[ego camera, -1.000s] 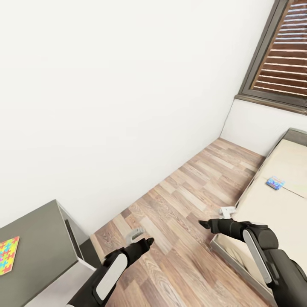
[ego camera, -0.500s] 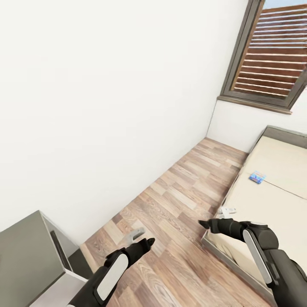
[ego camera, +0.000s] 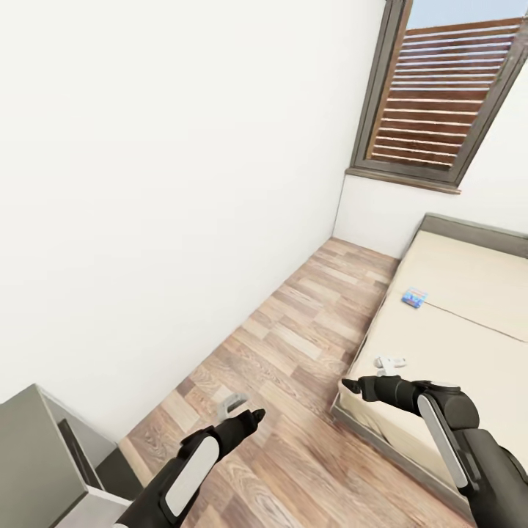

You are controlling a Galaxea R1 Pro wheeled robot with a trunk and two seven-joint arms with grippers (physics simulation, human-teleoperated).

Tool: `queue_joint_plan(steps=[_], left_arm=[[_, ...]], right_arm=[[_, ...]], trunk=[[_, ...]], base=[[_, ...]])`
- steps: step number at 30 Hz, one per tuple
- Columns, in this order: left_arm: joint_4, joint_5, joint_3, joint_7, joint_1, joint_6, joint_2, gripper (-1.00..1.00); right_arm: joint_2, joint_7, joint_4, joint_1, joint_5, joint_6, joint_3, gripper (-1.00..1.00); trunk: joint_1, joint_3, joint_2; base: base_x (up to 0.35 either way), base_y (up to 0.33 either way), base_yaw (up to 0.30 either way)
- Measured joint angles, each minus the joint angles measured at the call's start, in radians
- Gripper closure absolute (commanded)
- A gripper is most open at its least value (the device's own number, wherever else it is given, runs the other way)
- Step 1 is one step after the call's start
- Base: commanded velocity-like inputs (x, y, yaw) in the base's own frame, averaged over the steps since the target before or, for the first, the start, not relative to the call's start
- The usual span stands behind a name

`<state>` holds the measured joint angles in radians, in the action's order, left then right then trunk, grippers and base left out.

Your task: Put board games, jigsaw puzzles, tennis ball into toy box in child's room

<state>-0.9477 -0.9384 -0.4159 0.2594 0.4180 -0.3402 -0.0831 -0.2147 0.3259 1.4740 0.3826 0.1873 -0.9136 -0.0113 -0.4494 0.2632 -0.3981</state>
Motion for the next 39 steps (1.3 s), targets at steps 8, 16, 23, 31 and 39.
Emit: queue_joint_plan(steps=[8, 16, 23, 31, 39], left_arm=[[0.015, -0.002, 0.001, -0.003, 0.000, -0.004, -0.001, -1.00], [0.070, -0.006, 0.004, -0.005, 0.002, -0.002, -0.002, -1.00], [0.095, -0.004, 0.003, -0.006, 0.001, 0.000, 0.002, -1.00], [0.106, -0.007, 0.003, -0.006, -0.002, 0.000, 0.004, -1.00], [0.111, -0.011, 0.004, -0.006, -0.003, 0.000, 0.004, -1.00]], right_arm=[[0.000, 0.000, -0.002, 0.001, -0.001, -0.001, 0.002, -1.00], [0.003, 0.000, -0.011, 0.002, -0.002, -0.002, 0.006, -1.00], [0.039, -0.055, -0.047, 0.004, -0.003, -0.002, 0.010, -1.00], [0.059, -0.128, -0.087, 0.009, 0.000, -0.002, 0.012, -1.00], [0.067, -0.158, -0.104, 0.011, 0.001, -0.002, 0.012, -1.00]], trunk=[[0.000, -0.011, 0.000], [0.000, -0.022, 0.000], [0.000, -0.031, 0.000], [0.000, -0.042, 0.000], [0.000, -0.053, 0.000]], base=[[0.000, 0.000, -0.204], [0.000, 0.000, -0.190], [0.000, 0.000, -0.184], [0.000, 0.000, -0.182], [0.000, 0.000, -0.181]])
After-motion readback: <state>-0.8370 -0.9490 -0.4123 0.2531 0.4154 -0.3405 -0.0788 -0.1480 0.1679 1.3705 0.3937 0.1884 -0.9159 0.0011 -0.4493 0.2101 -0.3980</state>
